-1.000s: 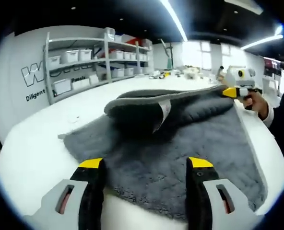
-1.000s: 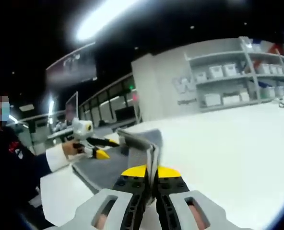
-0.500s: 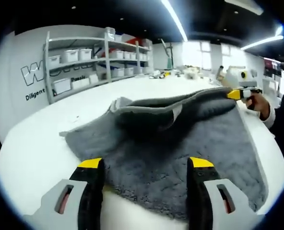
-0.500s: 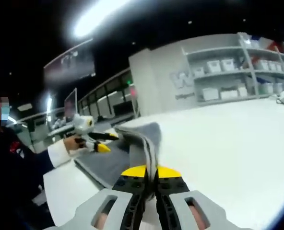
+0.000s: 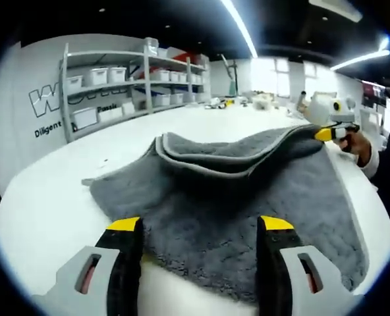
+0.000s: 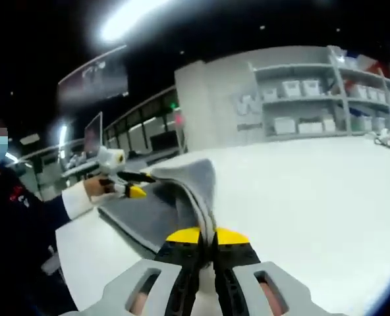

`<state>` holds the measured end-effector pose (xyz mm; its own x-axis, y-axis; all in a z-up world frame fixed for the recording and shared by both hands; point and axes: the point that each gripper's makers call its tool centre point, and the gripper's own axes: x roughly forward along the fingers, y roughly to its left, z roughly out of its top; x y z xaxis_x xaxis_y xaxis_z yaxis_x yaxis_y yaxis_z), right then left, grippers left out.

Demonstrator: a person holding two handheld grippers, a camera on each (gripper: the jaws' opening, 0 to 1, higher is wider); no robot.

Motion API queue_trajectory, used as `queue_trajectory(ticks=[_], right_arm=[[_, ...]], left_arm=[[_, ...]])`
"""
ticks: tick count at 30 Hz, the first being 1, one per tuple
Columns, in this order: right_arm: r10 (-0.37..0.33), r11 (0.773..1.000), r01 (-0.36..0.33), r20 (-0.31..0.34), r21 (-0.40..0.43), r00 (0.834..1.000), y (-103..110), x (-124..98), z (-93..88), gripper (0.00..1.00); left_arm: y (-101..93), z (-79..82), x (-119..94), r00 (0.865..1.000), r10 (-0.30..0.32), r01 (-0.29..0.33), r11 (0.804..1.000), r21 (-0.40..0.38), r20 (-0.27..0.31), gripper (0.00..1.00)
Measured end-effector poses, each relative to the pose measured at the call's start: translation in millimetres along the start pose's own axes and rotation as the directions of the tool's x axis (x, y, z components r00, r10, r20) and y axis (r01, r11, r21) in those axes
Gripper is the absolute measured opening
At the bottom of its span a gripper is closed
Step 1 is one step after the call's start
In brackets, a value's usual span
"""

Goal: Open the folded towel by lifting each exposed corner and separating the folded layers until the towel lies flat within the target outline without major curled edges

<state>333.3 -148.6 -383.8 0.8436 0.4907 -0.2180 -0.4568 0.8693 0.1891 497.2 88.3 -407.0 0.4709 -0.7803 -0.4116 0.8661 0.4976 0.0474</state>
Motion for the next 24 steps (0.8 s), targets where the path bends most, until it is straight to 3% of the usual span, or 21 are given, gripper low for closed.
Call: queue_trajectory(ticks=[7,12,16,20,24], right_arm=[[0.029,0.999,-0.029,-0.004,0.043,1.000,-2,0,-3.2,0.01],[0.034,0.999,-0.034,0.006,-0.015,0.999,-3,-2,5.1,0.04],[0.066,0.996,-0.067,-0.012,-0.064,0.998,2,3,9.4,0.10],[0.046,0.976,-0.050,-0.023,-0.211,0.999,-1,9,19.4,0.19],[-0.002,0.923,-0.014,-0.041,-0.386,0.999,-5,19,28.0,0.27]], left_arm=[[7.1,0.6,2,1.000,0.003,-0.003,1.000,-0.003,-0.002,0.69],[13.6,1.9,3,1.000,-0.005,0.005,1.000,0.000,-0.001,0.68],[4.0,0.7,2,1.000,-0.004,0.004,1.000,0.000,0.004,0.68],[2.6,0.9,1,1.000,0.000,0.000,1.000,0.003,0.003,0.67],[-0.5,1.1,1,1.000,0.002,-0.002,1.000,0.012,-0.002,0.66]])
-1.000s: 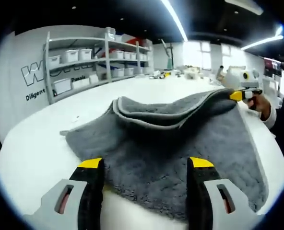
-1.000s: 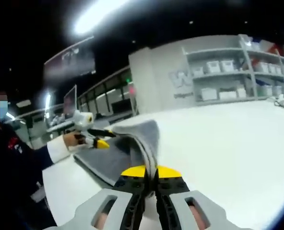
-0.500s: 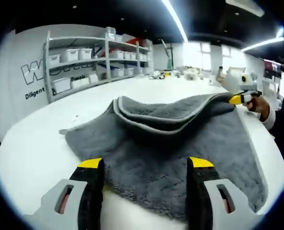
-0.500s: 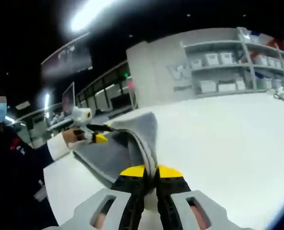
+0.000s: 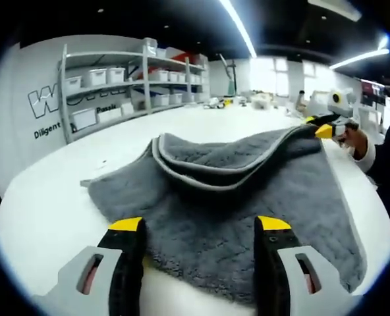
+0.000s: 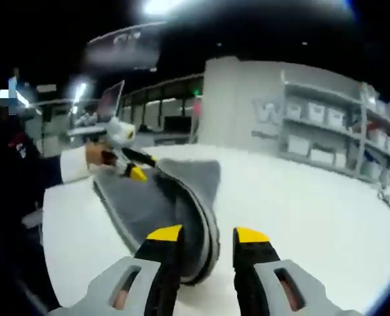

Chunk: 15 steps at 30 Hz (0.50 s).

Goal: Open the folded towel by lifting each exposed corner and separating the folded layers until the towel lies flat within the target outline without major curled edges

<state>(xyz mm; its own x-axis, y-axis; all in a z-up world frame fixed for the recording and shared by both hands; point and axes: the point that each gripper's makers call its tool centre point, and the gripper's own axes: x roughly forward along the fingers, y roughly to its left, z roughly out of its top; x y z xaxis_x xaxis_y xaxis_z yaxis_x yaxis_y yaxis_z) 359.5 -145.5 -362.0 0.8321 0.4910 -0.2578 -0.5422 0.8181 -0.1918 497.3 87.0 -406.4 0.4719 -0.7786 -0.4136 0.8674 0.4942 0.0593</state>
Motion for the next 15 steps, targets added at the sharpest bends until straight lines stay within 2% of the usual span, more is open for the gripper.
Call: queue_trajectory(ticks=[4,6,11,15], right_arm=[[-0.025,0.985,0.021,-0.021,-0.174,0.999,-1,11,8.6,0.28],[-0.027,0.975,0.021,-0.026,-0.222,0.999,0,16,12.4,0.28],[-0.006,0.970,0.001,-0.021,-0.242,1.000,2,26,20.5,0.28],[0.000,0.958,-0.009,-0.031,-0.288,1.000,2,32,23.4,0.29]], left_arm=[[-2.6,-0.3,-1,1.000,0.002,-0.002,1.000,0.002,-0.002,0.66],[-5.7,-1.0,-1,1.000,0.005,-0.005,1.000,0.002,-0.002,0.66],[-8.5,-1.4,-2,1.000,0.012,-0.012,1.000,0.002,0.001,0.65],[-10.0,-1.7,-3,1.000,0.014,-0.014,1.000,-0.002,0.003,0.65]])
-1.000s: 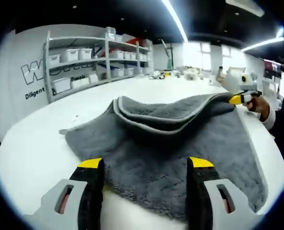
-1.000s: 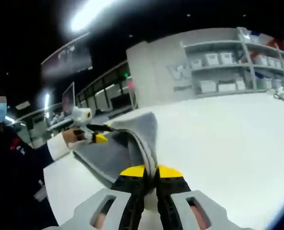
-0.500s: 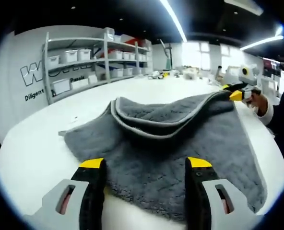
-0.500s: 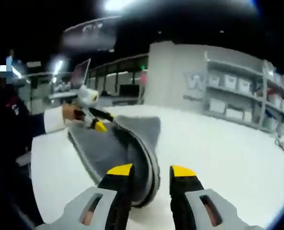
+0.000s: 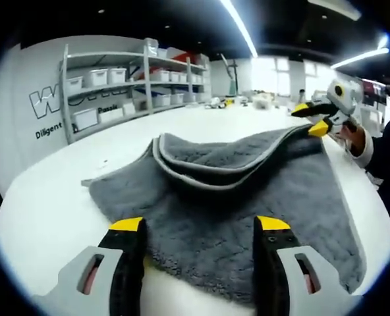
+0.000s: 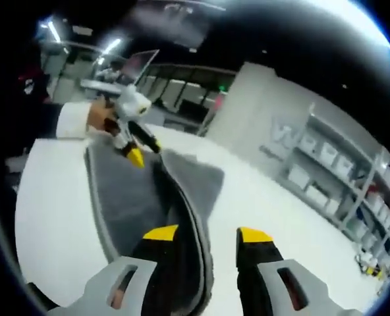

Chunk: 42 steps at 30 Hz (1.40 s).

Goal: Open the folded towel by lifting each exposed corner and separating the folded layers until the towel lies flat within the target outline without major curled edges

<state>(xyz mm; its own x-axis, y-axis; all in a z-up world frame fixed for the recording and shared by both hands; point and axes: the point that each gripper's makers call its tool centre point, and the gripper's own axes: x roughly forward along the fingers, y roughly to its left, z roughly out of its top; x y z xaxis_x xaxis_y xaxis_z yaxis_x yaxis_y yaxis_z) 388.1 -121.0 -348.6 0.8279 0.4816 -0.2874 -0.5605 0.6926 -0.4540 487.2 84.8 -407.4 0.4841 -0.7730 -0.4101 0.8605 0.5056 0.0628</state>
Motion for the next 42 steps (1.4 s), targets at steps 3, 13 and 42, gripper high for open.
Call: queue_trajectory(ticks=[3,13,42], right_arm=[[0.016,0.998,-0.016,-0.006,-0.054,1.000,2,4,5.4,0.25],[0.052,0.971,-0.061,-0.047,-0.233,0.998,24,31,26.2,0.19],[0.038,0.927,-0.087,-0.139,-0.365,0.990,27,90,18.3,0.13]], left_arm=[[-0.7,-0.8,0,1.000,0.005,-0.005,1.000,-0.013,-0.005,0.66],[-5.7,-1.9,-1,1.000,0.007,-0.007,1.000,-0.022,-0.003,0.66],[-10.0,-2.5,0,1.000,0.002,-0.002,1.000,-0.028,0.006,0.65]])
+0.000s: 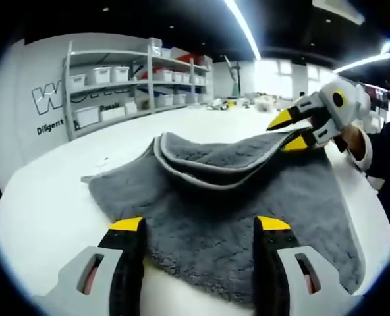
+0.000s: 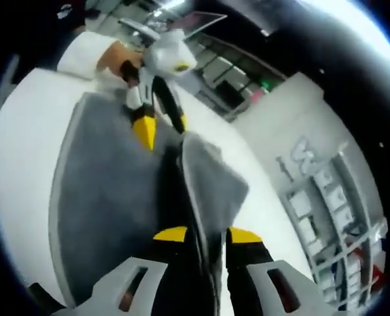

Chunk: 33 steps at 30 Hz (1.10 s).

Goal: Open the folded towel by lifting each exposed corner and separating the folded layers until the towel lies flat within the target outline without major curled edges

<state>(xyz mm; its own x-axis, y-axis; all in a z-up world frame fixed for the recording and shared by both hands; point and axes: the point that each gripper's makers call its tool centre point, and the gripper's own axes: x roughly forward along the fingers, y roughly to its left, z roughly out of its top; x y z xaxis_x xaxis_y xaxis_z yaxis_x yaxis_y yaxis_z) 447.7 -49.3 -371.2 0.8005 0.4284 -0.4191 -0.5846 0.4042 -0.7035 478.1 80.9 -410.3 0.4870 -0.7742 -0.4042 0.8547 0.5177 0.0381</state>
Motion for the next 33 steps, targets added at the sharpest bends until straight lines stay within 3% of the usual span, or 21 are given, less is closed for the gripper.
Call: queue_trajectory(ticks=[9,13,15,18,21,28,30,33], right_arm=[[0.016,0.996,-0.015,-0.010,0.088,1.000,2,10,-1.5,0.04],[0.018,0.976,-0.020,0.008,0.216,1.000,-3,6,-7.4,0.00],[0.014,0.947,-0.028,0.046,0.319,0.999,-9,4,-7.2,0.00],[0.030,0.920,-0.051,0.060,0.388,0.998,-9,1,-11.3,0.00],[0.064,0.867,-0.090,0.070,0.490,0.996,-6,-4,-15.9,0.00],[0.029,0.815,-0.066,0.074,0.575,0.997,-31,-2,-35.0,0.00],[0.014,0.780,-0.060,0.079,0.623,0.997,-40,0,-44.7,0.00],[0.001,0.767,-0.046,0.070,0.640,0.998,-48,2,-55.2,0.00]], left_arm=[[1.2,-0.7,-1,1.000,-0.001,0.001,1.000,-0.003,0.003,0.65],[1.6,-0.9,-1,1.000,0.002,-0.002,1.000,0.000,0.003,0.65],[2.0,-1.0,-1,1.000,0.003,-0.003,1.000,0.001,0.003,0.65],[2.8,-1.2,-1,1.000,0.002,-0.002,1.000,-0.001,0.005,0.65],[3.1,-1.0,-1,1.000,0.004,-0.004,1.000,0.001,0.004,0.65],[9.8,0.3,1,1.000,0.006,-0.006,1.000,0.001,0.001,0.65],[12.2,-0.1,1,1.000,0.005,-0.005,1.000,-0.008,0.007,0.66],[13.3,0.2,1,1.000,0.013,-0.013,1.000,-0.011,0.002,0.66]])
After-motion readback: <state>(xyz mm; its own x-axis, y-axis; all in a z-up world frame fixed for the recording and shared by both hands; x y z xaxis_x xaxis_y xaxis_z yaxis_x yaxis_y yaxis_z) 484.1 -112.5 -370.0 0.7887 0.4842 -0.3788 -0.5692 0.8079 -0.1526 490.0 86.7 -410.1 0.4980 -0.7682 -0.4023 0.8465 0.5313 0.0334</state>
